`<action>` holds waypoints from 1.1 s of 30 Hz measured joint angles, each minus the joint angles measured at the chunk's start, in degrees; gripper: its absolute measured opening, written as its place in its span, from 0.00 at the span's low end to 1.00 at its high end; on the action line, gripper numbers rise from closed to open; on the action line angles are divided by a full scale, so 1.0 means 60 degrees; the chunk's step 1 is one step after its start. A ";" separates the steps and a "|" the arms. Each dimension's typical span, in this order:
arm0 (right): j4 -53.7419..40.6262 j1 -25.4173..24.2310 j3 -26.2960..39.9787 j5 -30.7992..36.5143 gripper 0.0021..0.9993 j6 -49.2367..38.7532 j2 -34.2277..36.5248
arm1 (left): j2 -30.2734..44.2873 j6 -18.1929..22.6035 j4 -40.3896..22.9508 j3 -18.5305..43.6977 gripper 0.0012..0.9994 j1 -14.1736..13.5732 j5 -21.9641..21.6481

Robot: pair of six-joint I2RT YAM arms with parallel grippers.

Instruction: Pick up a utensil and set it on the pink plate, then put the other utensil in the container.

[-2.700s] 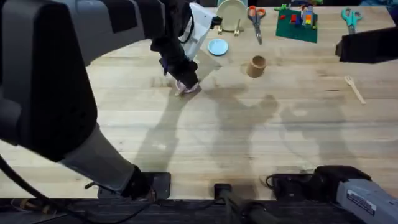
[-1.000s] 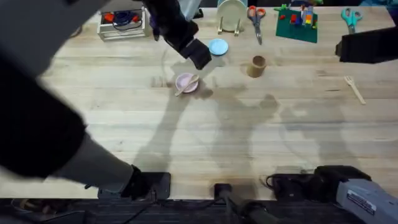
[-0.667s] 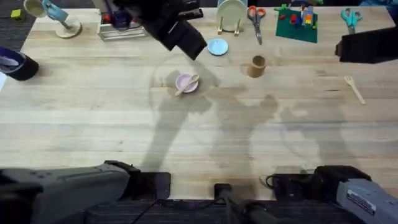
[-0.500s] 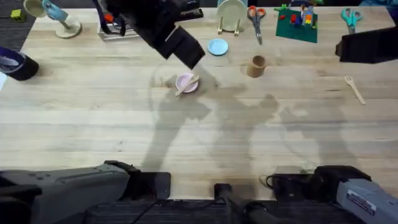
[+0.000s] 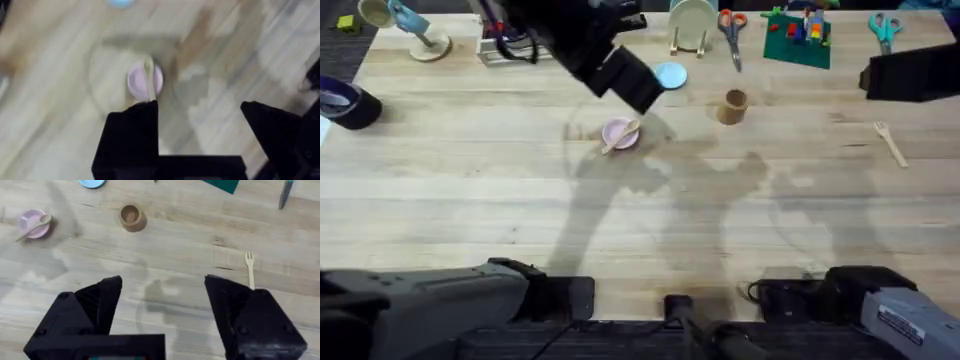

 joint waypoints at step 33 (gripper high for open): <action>-0.0219 0.0000 0.0000 0.0001 1.00 0.0000 0.0000 | -0.1766 -0.0081 1.0250 -0.6851 1.00 0.0011 0.4397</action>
